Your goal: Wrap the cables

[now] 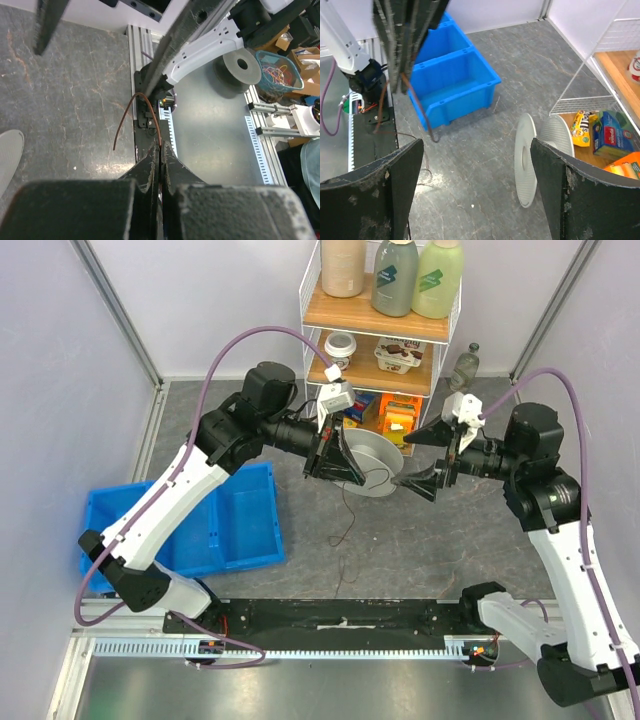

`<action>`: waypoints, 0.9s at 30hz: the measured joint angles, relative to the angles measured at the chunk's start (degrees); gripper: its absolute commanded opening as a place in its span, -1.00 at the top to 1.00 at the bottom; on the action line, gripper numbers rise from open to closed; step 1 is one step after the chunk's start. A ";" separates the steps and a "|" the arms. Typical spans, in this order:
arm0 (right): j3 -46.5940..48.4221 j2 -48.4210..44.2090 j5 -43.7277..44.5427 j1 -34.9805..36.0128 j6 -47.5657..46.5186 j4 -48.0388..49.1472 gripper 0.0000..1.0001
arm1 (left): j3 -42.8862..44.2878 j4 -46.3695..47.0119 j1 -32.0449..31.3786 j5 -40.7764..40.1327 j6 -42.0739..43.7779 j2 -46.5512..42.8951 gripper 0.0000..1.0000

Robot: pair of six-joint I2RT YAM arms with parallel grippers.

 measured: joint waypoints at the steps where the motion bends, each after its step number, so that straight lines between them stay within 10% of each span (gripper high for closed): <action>1: -0.31 -0.68 0.00 0.76 -0.33 -0.07 -0.86 | -0.17 0.57 0.00 -0.11 -0.26 0.13 0.97; 19: -7.48 -3.52 3.13 8.15 5.01 6.95 0.22 | -8.63 17.79 1.44 2.27 -11.56 -1.81 0.97; 27: -7.50 -3.28 5.03 8.41 7.89 8.79 0.35 | -13.92 26.32 3.76 3.76 -17.64 -4.74 0.97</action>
